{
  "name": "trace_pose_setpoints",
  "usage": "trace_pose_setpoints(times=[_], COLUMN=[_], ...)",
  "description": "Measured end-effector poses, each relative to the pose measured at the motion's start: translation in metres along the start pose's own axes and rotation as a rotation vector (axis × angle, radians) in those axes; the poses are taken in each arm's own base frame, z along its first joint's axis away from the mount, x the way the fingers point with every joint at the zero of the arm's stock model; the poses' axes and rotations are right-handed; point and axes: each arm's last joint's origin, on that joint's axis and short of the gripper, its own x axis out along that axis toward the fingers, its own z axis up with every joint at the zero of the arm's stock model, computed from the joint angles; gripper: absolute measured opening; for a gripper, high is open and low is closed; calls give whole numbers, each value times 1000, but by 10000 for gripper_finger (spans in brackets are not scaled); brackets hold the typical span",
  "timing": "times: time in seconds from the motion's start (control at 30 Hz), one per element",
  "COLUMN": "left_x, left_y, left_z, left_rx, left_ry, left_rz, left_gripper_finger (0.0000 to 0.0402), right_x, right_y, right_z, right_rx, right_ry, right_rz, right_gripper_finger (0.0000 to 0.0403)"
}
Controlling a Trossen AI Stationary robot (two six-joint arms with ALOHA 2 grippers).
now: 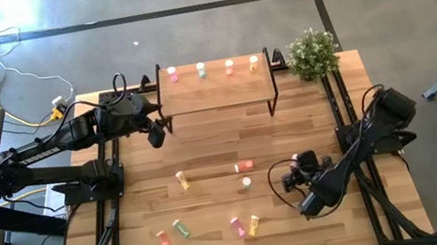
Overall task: Pick and place medicine bottles onto shelf by color
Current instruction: Put the top pink pill bottle on the shelf aligned with the other pink pill bottle
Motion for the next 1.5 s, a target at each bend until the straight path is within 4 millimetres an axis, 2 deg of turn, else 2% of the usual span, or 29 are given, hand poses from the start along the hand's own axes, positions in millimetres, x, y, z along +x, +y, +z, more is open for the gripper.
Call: trace_pose_setpoints(times=[0.33,0.5,0.7,0.87,1.13,1.33,1.5], left_x=[0,-1,-3,-3,12,25,33], left_y=[-5,-7,-15,-27,-56,-72,-80], left_z=[-1,-2,-3,-6,-7,-5,-3], left_rx=[-1,-16,-41,-61,-66,-40,-39], left_ry=[30,50,75,109,135,107,159], left_rz=[-162,-259,-349,-400,-492,-543,-590], left_gripper_finger=[255,255,255,255,255,255,255], right_x=[-34,-39,-43,-43,-35,-29,-25], right_y=[48,73,95,106,116,114,113], right_z=[53,77,111,141,184,201,208], right_rx=[-68,-174,-278,-361,-450,-508,-523], right_ry=[97,204,228,271,312,333,381], right_rz=[226,336,478,590,793,862,910], right_gripper_finger=[79,79,79,79,79,79,79])
